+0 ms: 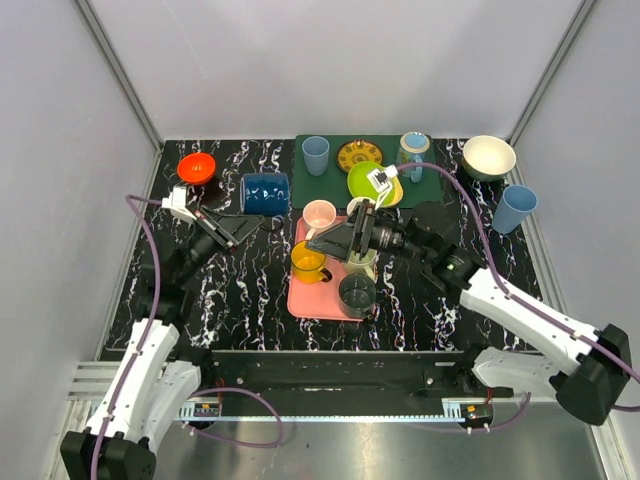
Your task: Turn the mug right side up
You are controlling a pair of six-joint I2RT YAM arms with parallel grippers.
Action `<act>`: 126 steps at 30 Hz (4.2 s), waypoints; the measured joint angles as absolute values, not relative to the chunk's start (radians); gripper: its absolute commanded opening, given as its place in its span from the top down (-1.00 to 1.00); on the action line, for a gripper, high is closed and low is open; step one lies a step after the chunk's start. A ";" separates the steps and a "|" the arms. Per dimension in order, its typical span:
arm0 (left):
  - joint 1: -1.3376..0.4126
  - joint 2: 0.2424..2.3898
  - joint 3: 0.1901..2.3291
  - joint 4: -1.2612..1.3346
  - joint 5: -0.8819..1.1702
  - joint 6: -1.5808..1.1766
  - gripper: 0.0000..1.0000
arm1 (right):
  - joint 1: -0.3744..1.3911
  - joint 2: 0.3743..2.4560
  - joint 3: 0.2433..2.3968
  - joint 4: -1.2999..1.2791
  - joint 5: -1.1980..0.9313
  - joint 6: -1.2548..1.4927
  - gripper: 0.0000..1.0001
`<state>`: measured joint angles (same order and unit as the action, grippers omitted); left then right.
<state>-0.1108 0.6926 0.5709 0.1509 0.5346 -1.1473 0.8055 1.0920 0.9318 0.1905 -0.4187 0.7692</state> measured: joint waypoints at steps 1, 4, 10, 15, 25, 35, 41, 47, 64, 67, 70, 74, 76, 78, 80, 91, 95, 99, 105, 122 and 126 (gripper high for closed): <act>-0.125 0.681 0.562 0.205 0.555 -1.190 1.00 | 0.791 1.106 0.921 0.245 -0.465 0.814 -0.82; -0.161 0.660 0.561 0.325 0.581 -1.262 1.00 | 0.785 1.174 0.919 0.383 -0.582 0.925 -0.80; -0.230 0.614 0.563 0.472 0.620 -1.326 1.00 | 0.784 1.256 0.936 0.472 -0.688 1.031 -0.74; -0.270 0.607 0.563 0.480 0.633 -1.330 1.00 | 0.785 1.300 1.016 0.485 -0.730 1.052 -0.66; -0.327 0.599 0.563 0.456 0.586 -1.293 1.00 | 0.786 1.373 1.097 0.483 -0.763 1.053 -0.23; -0.402 0.639 0.576 0.435 0.488 -1.234 1.00 | 0.783 1.412 1.140 0.421 -0.780 1.040 0.24; -0.456 0.656 0.578 0.435 0.419 -1.203 1.00 | 0.784 1.430 1.158 0.413 -0.788 1.034 0.33; -0.490 0.656 0.578 0.431 0.377 -1.177 1.00 | 0.784 1.432 1.158 0.412 -0.780 1.018 -0.04; -0.511 0.632 0.578 0.360 0.380 -1.176 1.00 | 0.739 1.399 1.104 0.437 -0.817 0.996 1.00; -0.513 0.631 0.578 0.358 0.381 -1.177 1.00 | 0.737 1.399 1.102 0.439 -0.823 0.995 1.00; -0.513 0.627 0.576 0.347 0.381 -1.176 0.76 | 0.737 1.396 1.102 0.419 -0.821 0.972 1.00; -0.522 0.608 0.563 0.295 0.376 -1.171 0.53 | 0.742 1.365 1.119 0.253 -0.788 0.845 1.00; -0.529 0.591 0.562 0.249 0.373 -1.150 0.53 | 0.750 1.337 1.143 0.121 -0.752 0.766 1.00; -0.530 0.550 0.559 0.211 0.374 -1.121 0.52 | 0.738 1.297 1.162 0.002 -0.680 0.696 1.00; -0.530 0.519 0.559 0.212 0.373 -1.105 0.40 | 0.709 1.268 1.173 -0.082 -0.609 0.646 1.00; -0.530 0.428 0.569 0.014 0.262 -0.997 -0.04 | 0.804 1.245 1.236 -0.451 -0.282 0.428 1.00; -0.531 0.324 0.664 -0.266 0.028 -0.941 -0.22 | 0.999 1.297 1.314 -0.573 -0.109 0.332 1.00; -0.531 0.214 0.757 -0.439 -0.204 -0.912 -0.31 | 1.114 1.337 1.316 -0.636 -0.015 0.306 1.00; -0.530 0.170 0.787 -0.568 -0.368 -0.886 -0.33 | 1.196 1.432 1.256 -0.697 0.070 0.309 1.00; -0.531 0.275 0.702 -0.624 -0.336 -0.890 -0.33 | 1.217 1.636 1.179 -0.694 0.121 0.345 1.00; -0.531 0.275 0.679 -0.618 -0.327 -0.891 -0.33 | 1.216 1.673 1.166 -0.675 0.132 0.354 1.00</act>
